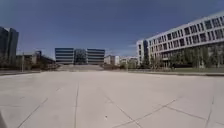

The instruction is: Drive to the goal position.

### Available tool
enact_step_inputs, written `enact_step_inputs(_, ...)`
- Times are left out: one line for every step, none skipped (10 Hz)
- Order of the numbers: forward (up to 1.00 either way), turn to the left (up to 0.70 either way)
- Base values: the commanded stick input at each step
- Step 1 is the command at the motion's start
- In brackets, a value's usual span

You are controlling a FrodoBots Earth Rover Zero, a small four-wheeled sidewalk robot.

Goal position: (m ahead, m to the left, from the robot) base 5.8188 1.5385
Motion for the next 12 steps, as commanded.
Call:
enact_step_inputs(0.09, -0.05)
enact_step_inputs(0.09, -0.05)
enact_step_inputs(0.09, -0.05)
enact_step_inputs(0.09, -0.05)
enact_step_inputs(0.09, -0.05)
enact_step_inputs(0.09, -0.05)
enact_step_inputs(0.09, -0.05)
enact_step_inputs(0.09, -0.05)
enact_step_inputs(0.09, -0.05)
enact_step_inputs(0.09, -0.05)
enact_step_inputs(0.09, -0.05)
enact_step_inputs(0.09, -0.05)
